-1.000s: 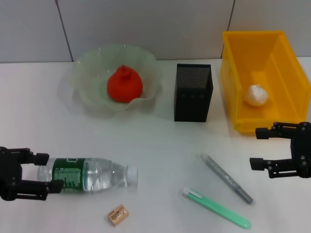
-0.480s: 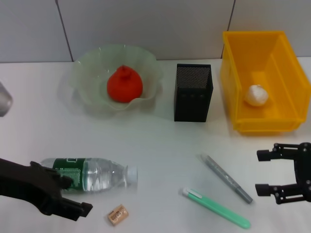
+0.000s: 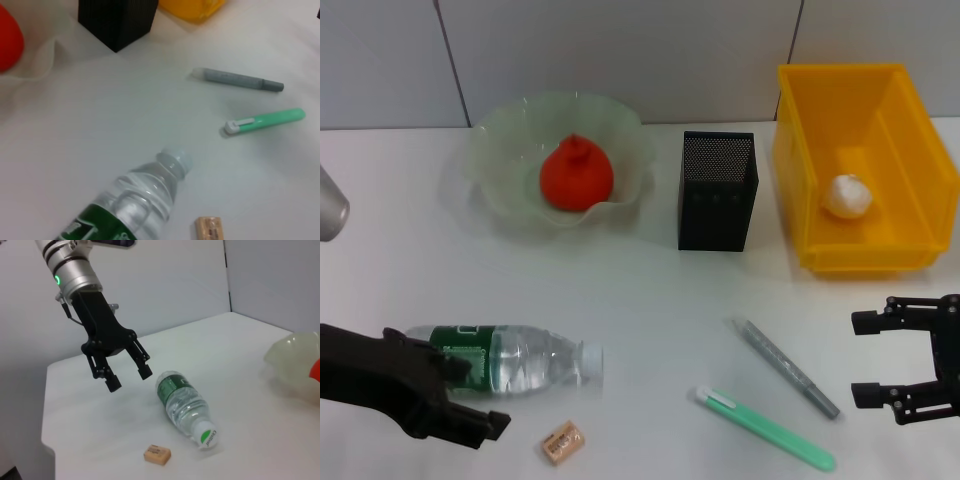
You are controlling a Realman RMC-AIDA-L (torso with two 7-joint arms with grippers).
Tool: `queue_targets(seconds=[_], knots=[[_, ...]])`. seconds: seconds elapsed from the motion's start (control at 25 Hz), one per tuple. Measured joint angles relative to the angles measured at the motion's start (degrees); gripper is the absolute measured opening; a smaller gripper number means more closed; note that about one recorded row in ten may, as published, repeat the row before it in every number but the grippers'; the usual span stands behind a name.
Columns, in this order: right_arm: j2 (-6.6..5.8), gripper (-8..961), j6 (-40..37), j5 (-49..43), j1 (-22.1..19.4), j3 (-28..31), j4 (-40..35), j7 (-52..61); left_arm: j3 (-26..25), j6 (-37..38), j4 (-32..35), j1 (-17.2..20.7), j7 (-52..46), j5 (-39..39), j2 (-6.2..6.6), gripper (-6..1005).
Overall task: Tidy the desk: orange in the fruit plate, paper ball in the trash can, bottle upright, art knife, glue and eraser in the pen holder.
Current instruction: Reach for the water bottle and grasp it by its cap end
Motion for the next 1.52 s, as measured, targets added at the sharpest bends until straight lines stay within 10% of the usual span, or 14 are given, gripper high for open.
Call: queue_targets(seconds=[0.4, 0.8, 1.52], knots=[[0.36, 835, -0.5, -0.05, -0.23, -0.39, -0.32, 0.98, -0.3, -3.34, 0.34, -2.59, 4.26, 0.32, 0.1, 819], [0.45, 835, -0.61, -0.06, 0.03, -0.44, 0.04, 0.96, 19.89, -14.22, -4.11, -10.91, 6.18, 11.07, -0.2, 817], [0.85, 833, -0.16, -0.17, 0.77, -0.52, 0.42, 0.96, 32.68, -21.01, -16.68, -21.07, 6.98, 21.13, -0.61, 815]])
